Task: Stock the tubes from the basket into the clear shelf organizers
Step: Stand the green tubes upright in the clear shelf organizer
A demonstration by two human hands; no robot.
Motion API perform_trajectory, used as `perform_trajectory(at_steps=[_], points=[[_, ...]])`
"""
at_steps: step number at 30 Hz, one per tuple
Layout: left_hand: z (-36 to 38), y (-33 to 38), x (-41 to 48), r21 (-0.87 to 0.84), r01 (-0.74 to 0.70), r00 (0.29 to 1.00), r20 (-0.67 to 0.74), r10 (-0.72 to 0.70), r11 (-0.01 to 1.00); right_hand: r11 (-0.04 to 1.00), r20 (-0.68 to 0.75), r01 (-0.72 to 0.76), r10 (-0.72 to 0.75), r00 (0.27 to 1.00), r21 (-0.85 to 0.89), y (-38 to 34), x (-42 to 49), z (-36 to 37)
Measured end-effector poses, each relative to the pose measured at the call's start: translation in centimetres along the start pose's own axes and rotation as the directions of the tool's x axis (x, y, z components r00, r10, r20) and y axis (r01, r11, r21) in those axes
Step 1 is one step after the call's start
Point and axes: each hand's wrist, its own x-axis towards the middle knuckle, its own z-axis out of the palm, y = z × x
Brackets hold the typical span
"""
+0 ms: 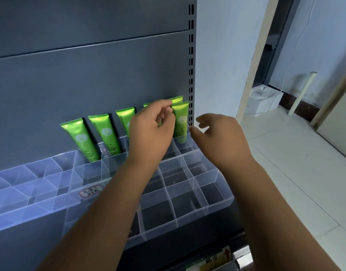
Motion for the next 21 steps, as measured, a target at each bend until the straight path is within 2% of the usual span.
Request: perform_trajectory(at_steps=[3,6,8,12,16,18,21], points=[[-2.8,2.2,0.6,0.263,-0.125,0.989,0.107,0.099,0.957,0.989,-0.125,0.107,-0.094,0.988,0.101,-2.3,-1.2,-0.9],[-6.5,3.4,-0.5,0.6,-0.209,0.972,0.215,0.097,0.772,0.949,-0.187,0.227,-0.188,0.964,0.22,-5.2,-3.0,-0.7],[-9.4,3.2,-2.1,0.726,-0.196,0.969,0.244,0.019,0.659,0.933,-0.156,0.267,-0.234,0.96,0.242,-7.3,-4.1,0.2],[-16.1,2.1,-6.2,0.792,0.036,0.978,0.097,-0.184,0.609,0.92,-0.019,0.338,-0.341,0.94,0.197,-11.7,-6.3,2.9],[-23.6,2.1,-12.5,0.819,0.246,0.949,-0.094,-0.301,0.519,0.888,0.15,0.439,-0.457,0.877,0.141,-17.0,-9.9,5.0],[-27.8,3.1,-16.1,0.837,0.33,0.927,-0.2,-0.316,0.437,0.85,0.217,0.506,-0.526,0.822,0.145,-20.2,-12.7,5.9],[-34.2,4.9,-20.7,0.867,0.413,0.89,-0.319,-0.326,0.278,0.777,0.244,0.591,-0.629,0.738,0.215,-25.3,-17.6,6.7]])
